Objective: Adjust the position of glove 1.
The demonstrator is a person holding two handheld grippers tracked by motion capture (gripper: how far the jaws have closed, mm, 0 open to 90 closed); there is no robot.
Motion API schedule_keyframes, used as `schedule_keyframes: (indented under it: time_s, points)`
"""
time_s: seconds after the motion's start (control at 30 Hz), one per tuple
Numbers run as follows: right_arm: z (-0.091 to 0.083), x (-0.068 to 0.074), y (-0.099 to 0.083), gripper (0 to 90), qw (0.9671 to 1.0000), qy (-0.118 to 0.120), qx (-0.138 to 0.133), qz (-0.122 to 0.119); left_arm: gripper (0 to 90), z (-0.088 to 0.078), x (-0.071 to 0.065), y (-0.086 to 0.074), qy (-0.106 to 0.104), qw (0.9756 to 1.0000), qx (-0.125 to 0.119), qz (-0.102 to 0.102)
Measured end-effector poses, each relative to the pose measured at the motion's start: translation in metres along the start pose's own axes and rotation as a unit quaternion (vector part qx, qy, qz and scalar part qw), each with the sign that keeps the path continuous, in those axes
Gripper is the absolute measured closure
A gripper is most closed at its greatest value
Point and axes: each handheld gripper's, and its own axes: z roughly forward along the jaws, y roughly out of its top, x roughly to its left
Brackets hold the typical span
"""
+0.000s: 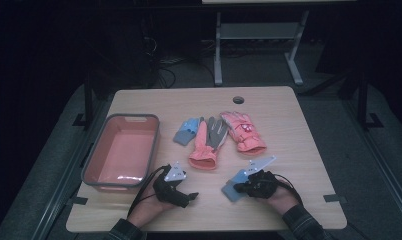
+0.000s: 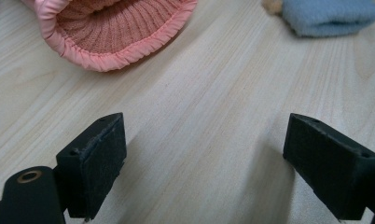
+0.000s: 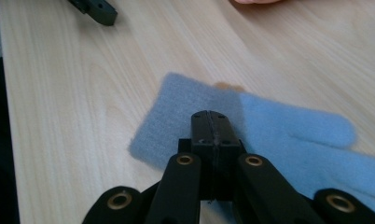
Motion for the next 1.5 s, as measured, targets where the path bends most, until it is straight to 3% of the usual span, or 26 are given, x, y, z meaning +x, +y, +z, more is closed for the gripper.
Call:
schedule_keyframes:
  time_s: [0.43, 0.63, 0.9, 1.13, 1.33, 1.5]
  points:
    - [0.011, 0.012, 0.009, 89.5, 0.9996, 0.016, 0.001, -0.025, 12.4, 0.0, -0.001, -0.001, 0.0, 1.0, -0.002, -0.003]
    - [0.0, 0.007, 0.009, 72.1, 0.9997, 0.006, -0.023, -0.007, 12.4, -0.001, -0.001, -0.001, 0.0, 1.0, -0.002, -0.001]
    - [-0.02, -0.01, -0.001, 40.6, 0.9959, -0.064, -0.06, 0.025, 12.6, -0.001, -0.001, -0.001, 0.0, 1.0, 0.0, 0.001]
    - [-0.039, -0.028, -0.028, 27.8, 0.9899, -0.116, -0.062, 0.054, 14.2, -0.002, -0.003, 0.0, 0.004, 1.0, 0.002, -0.005]
    - [-0.053, -0.046, -0.054, 18.6, 0.9828, -0.153, -0.059, 0.085, 31.6, -0.007, -0.003, 0.003, 0.005, 0.9999, 0.006, -0.015]
    - [-0.059, -0.061, -0.068, 14.0, 0.9763, -0.175, -0.068, 0.107, 57.9, -0.016, -0.003, 0.018, -0.001, 0.9996, -0.013, -0.026]
